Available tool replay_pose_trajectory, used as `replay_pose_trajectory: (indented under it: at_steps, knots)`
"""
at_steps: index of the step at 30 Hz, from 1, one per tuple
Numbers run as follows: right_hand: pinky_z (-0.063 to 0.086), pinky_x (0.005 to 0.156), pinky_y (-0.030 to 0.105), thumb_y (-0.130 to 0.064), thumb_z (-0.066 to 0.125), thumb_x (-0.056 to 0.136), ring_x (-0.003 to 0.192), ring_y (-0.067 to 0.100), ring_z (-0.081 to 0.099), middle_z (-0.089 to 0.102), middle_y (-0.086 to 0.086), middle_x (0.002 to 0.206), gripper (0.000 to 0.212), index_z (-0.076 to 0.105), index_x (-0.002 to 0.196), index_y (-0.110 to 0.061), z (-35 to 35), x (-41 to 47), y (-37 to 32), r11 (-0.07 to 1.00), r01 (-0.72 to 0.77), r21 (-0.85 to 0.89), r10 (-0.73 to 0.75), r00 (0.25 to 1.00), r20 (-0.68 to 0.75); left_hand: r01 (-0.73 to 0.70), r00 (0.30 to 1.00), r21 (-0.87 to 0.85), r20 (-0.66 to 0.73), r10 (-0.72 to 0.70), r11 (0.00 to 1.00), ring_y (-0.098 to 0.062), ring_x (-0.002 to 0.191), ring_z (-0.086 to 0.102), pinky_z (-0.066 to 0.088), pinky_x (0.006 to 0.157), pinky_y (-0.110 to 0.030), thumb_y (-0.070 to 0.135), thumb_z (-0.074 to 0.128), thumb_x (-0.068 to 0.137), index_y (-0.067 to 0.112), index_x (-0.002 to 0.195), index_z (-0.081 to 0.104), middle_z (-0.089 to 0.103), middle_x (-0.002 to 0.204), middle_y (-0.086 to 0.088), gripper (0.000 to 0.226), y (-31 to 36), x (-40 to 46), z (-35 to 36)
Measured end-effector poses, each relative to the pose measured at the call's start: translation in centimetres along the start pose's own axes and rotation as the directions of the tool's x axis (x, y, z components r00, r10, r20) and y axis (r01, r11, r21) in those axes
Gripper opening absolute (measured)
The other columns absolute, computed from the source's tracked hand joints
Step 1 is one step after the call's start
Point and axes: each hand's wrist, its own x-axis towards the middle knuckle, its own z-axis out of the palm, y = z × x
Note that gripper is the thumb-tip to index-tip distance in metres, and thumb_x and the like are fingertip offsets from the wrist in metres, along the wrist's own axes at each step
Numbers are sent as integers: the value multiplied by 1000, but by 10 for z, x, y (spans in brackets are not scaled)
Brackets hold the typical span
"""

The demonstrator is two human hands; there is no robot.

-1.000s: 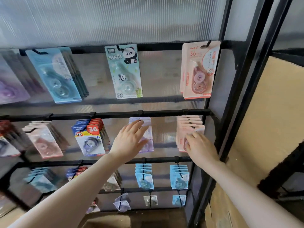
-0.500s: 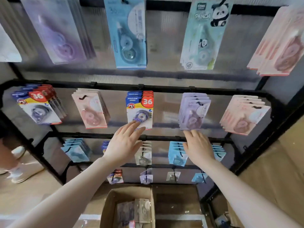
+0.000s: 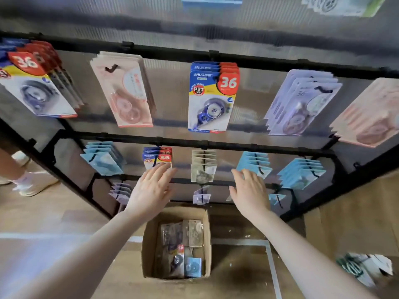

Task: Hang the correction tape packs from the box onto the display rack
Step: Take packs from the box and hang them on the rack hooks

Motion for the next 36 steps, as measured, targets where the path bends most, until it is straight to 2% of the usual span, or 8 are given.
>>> replay_pose_trajectory:
  at_steps: [6,9,13,18,23,29,33,36]
  knots:
    - [36,100,36,-30,47,95,122,26,44,47,7,132,44,39,137,-17,108,-3,3,1000,11,28,-13,998,56,63,996,-50,73,-59,997,-29,118,53,45,93,-38,39,42,82,10,123,58,58,127,-11,52,-24,-37,109]
    - [34,104,35,-31,46,96,125,24,42,44,6,136,47,36,140,-18,197,-8,3,998,9,55,-15,994,106,77,990,-19,116,-74,997,-27,117,49,38,94,-35,40,40,80,9,122,57,59,125,-12,55,-47,-70,197]
    - [36,101,37,-26,53,92,120,27,46,50,9,130,48,43,138,-13,337,-14,-1,994,7,110,-24,988,154,68,975,-5,211,-65,998,-29,116,55,45,93,-36,45,38,80,11,122,57,59,125,-12,57,-79,-121,324]
    - [33,104,34,-27,47,95,125,24,41,45,5,134,46,39,139,-18,479,-9,-6,992,39,123,-60,983,173,95,938,0,335,-89,995,-33,122,51,43,98,-44,33,61,83,9,128,54,53,132,-16,51,-109,-165,459]
    - [28,105,32,-32,40,98,129,22,34,39,3,140,47,32,142,-21,546,4,1,994,52,93,-66,986,155,113,880,1,463,-101,994,-25,140,24,24,111,-35,37,54,91,14,145,28,26,152,-9,65,-127,-172,551]
    - [33,104,33,-30,46,96,130,22,36,39,3,141,48,35,141,-21,559,15,3,990,49,132,-62,993,96,199,697,-83,713,-81,976,-23,137,27,28,110,-31,41,48,94,17,148,23,15,155,-5,64,-123,-177,611]
    - [34,103,33,-30,46,95,128,21,37,41,3,138,47,36,141,-21,556,10,6,991,55,121,-70,990,124,186,640,-140,768,-12,973,-20,131,36,34,105,-29,40,47,94,20,144,34,27,151,-3,55,-112,-188,615]
    - [32,103,32,-30,45,96,127,21,37,41,2,135,47,34,141,-21,556,10,8,995,76,67,-85,986,144,172,595,-165,803,31,971,-17,115,50,42,95,-30,41,49,94,21,131,49,47,134,-3,43,-111,-192,620]
